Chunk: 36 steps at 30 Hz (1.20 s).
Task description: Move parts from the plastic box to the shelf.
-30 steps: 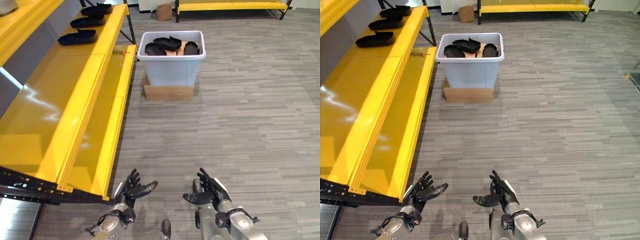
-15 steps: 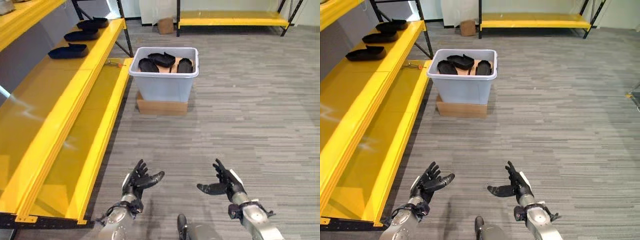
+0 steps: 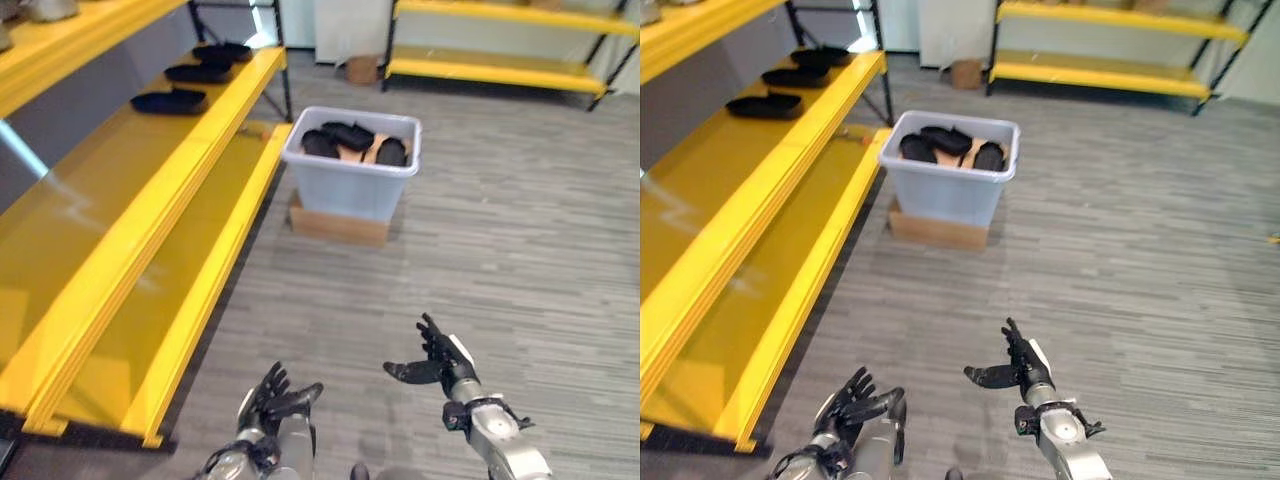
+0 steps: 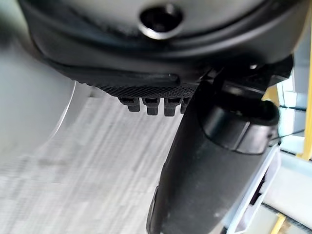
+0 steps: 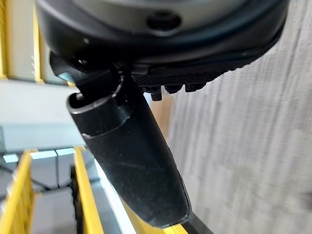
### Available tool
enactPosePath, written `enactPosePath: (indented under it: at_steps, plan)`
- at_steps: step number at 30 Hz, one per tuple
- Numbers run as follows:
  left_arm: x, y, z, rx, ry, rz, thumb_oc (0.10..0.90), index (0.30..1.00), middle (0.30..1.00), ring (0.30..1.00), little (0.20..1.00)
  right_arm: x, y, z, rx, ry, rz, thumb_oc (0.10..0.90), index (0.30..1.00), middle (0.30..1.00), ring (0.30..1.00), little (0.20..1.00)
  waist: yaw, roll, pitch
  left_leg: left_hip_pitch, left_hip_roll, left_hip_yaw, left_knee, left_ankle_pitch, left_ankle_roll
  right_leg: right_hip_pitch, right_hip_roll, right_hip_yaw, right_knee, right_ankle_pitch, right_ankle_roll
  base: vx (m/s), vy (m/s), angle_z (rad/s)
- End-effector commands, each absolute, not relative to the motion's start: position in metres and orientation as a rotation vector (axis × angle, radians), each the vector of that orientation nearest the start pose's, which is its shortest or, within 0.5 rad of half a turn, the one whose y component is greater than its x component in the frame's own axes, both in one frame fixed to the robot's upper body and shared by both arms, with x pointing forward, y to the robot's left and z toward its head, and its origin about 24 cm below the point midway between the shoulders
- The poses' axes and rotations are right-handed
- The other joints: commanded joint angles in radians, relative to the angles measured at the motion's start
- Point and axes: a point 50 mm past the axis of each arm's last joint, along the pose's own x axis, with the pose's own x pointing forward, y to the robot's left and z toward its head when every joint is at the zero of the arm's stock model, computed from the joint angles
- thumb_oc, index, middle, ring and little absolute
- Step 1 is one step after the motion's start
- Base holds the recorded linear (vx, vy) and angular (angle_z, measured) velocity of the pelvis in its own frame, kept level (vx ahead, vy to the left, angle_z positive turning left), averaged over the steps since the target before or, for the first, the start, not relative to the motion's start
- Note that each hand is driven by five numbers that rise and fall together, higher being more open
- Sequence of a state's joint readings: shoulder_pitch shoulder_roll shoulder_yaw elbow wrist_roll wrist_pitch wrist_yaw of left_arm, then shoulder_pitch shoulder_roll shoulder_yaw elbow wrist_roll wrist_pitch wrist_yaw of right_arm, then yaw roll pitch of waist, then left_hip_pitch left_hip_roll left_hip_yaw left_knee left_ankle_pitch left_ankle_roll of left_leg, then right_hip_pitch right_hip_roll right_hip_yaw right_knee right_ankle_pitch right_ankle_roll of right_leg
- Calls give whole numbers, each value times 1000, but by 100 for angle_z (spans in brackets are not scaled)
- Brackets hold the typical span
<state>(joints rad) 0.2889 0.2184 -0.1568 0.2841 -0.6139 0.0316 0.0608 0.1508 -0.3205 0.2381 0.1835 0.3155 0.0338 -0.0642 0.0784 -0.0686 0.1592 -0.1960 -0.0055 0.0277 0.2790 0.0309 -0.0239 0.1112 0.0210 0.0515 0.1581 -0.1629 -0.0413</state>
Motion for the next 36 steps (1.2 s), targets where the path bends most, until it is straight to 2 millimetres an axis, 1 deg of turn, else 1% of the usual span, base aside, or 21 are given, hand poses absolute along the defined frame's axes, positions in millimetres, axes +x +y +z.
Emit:
enactPosePath:
  at_steps: [1, 5, 7, 8, 11, 12, 13, 15, 16, 17, 18, 19, 20, 23, 29, 30, 31, 32, 33, 34, 36]
  plan:
    - [194, 191, -32, -309, 331, 59, 900, 1000, 1000, 1000, 1000, 221, -168, 1, 0, 190, 125, 900, 1000, 1000, 1000, 1000, 36, -3, -60, 2, 33, -21, 14, 19, -47, 23, -133, 12, -27, 302, 51, 205, 144, 11]
    - [196, 196, -30, -298, 324, 84, 900, 1000, 1000, 1000, 1000, 223, -162, 2, 19, 189, 153, 900, 1000, 1000, 1000, 1000, 54, 2, -70, 37, 13, -13, 67, -13, -36, 49, -168, 10, 0, 297, 61, 251, 145, -18]
    - [195, 196, -32, -296, 335, 92, 900, 1000, 1000, 1000, 1000, 222, -161, 0, 19, 195, 154, 900, 1000, 1000, 1000, 1000, 50, 14, -81, 70, -2, -24, 50, -15, -25, 33, -161, 18, 71, 305, 57, 216, 161, -3]
    - [196, 194, -33, -297, 340, 90, 900, 1000, 1000, 1000, 1000, 220, -160, 0, 18, 194, 160, 900, 1000, 1000, 1000, 1000, 30, 49, -64, 138, -4, -39, 1, -17, -6, -47, -107, 26, 237, 291, 45, 197, 201, -4]
    - [199, 192, -31, -295, 330, 80, 900, 1000, 1000, 1000, 1000, 220, -154, 2, 21, 186, 184, 900, 1000, 1000, 1000, 1000, -16, 107, 9, 247, 5, -72, -80, -4, 19, -202, -17, -11, 446, 258, 43, 154, 144, 17]
    - [199, 192, -29, -297, 323, 81, 900, 1000, 1000, 1000, 1000, 221, -153, 3, 19, 180, 189, 900, 1000, 1000, 1000, 1000, -24, 118, 25, 275, 6, -78, -101, 10, 21, -242, -14, -29, 434, 222, 33, 234, 61, 44]
    - [199, 192, -29, -301, 321, 79, 900, 1000, 1000, 1000, 1000, 221, -152, 5, 22, 176, 194, 900, 1000, 1000, 1000, 1000, -40, 118, 32, 300, 2, -83, -119, 28, 19, -282, 0, -42, 364, 204, 36, 275, 11, 23]
    - [200, 192, -27, -310, 301, 71, 900, 1000, 1000, 1000, 1000, 222, -154, 6, 30, 170, 196, 900, 1000, 1000, 1000, 1000, -67, 121, 44, 328, -7, -88, -126, 39, 5, -322, 0, -58, 225, 217, 50, 250, -24, -8]
    - [200, 192, -27, -310, 301, 71, 900, 1000, 1000, 1000, 1000, 222, -154, 6, 30, 170, 196, 900, 1000, 1000, 1000, 1000, -68, 122, 45, 329, -7, -89, -126, 38, 5, -321, 1, -59, 224, 217, 50, 332, -52, 8]
    - [202, 192, -25, -318, 290, 70, 900, 1000, 1000, 1000, 1000, 225, -157, 10, 12, 157, 190, 900, 1000, 1000, 1000, 1000, -107, 125, 42, 368, -6, -96, -139, 36, 2, -386, -23, -61, 39, 237, 64, 353, -90, 13]
    - [203, 191, -25, -318, 288, 65, 900, 1000, 1000, 1000, 1000, 225, -159, 10, 1, 155, 193, 900, 1000, 1000, 1000, 1000, -124, 127, 40, 384, 4, -105, -133, 23, 5, -393, -13, -47, 23, 251, 78, 357, -89, 19]
    - [203, 191, -25, -318, 288, 65, 900, 1000, 1000, 1000, 1000, 225, -159, 10, 1, 156, 193, 900, 1000, 1000, 1000, 1000, -124, 129, 40, 385, 6, -105, -131, 20, 5, -392, -11, -48, 24, 250, 78, 290, -149, 42]
    - [206, 187, -24, -304, 288, 44, 900, 1000, 1000, 1000, 1000, 227, -160, 11, -14, 150, 195, 900, 1000, 1000, 1000, 1000, -124, 108, 19, 354, 8, -91, -78, 10, 8, -369, -25, -60, 38, 286, 85, 231, -145, 44]
    - [206, 182, -25, -316, 292, 29, 900, 1000, 1000, 1000, 1000, 226, -161, 11, -14, 152, 200, 900, 1000, 1000, 1000, 1000, -119, 90, -8, 313, 33, -70, -20, -9, 22, -336, -23, -61, 31, 309, 88, 252, -169, 22]
    - [205, 180, -27, -312, 306, 30, 900, 1000, 1000, 1000, 1000, 222, -163, 8, -12, 169, 194, 900, 1000, 1000, 1000, 1000, -122, 79, -36, 309, 67, -82, 0, -8, 32, -323, 6, -55, 77, 289, 77, 220, -117, -4]
    - [203, 182, -30, -330, 316, 54, 900, 1000, 1000, 1000, 1000, 219, -165, 6, -10, 176, 185, 900, 1000, 1000, 1000, 1000, -114, 55, -41, 253, 60, -84, 144, 1, 27, -289, 7, -43, 74, 284, 62, 298, -226, 6]
    - [203, 182, -30, -338, 318, 58, 900, 1000, 1000, 1000, 1000, 219, -167, 6, -12, 176, 178, 900, 1000, 1000, 1000, 1000, -103, 27, -27, 196, 38, -77, 261, -4, 21, -256, -11, -33, 61, 293, 54, 215, -264, -1]
    - [206, 181, -28, -342, 311, 54, 900, 1000, 1000, 1000, 1000, 220, -170, 7, -20, 175, 166, 900, 1000, 1000, 1000, 1000, -78, 6, 12, 113, 11, -78, 430, -34, 12, -218, -29, -32, 55, 311, 42, 63, -222, 4]
    - [208, 181, -26, -339, 306, 47, 900, 1000, 1000, 1000, 1000, 221, -171, 8, -24, 169, 162, 900, 1000, 1000, 1000, 1000, -62, -22, 40, 64, -29, -64, 525, -44, 3, -191, -56, -34, 45, 331, 36, 54, -185, 6]
    - [208, 182, -27, -330, 309, 47, 900, 1000, 1000, 1000, 1000, 222, -171, 9, -25, 165, 157, 900, 1000, 1000, 1000, 1000, -49, -33, 62, 28, -24, -45, 540, -64, 5, -162, -63, -39, 30, 333, 30, 133, -122, 6]
    - [207, 184, -27, -318, 315, 50, 900, 1000, 1000, 1000, 1000, 223, -171, 10, -22, 161, 146, 900, 1000, 1000, 1000, 1000, -21, -27, 76, -30, -16, -26, 416, -57, 9, -94, -47, -19, -13, 325, 28, 277, -23, -1]
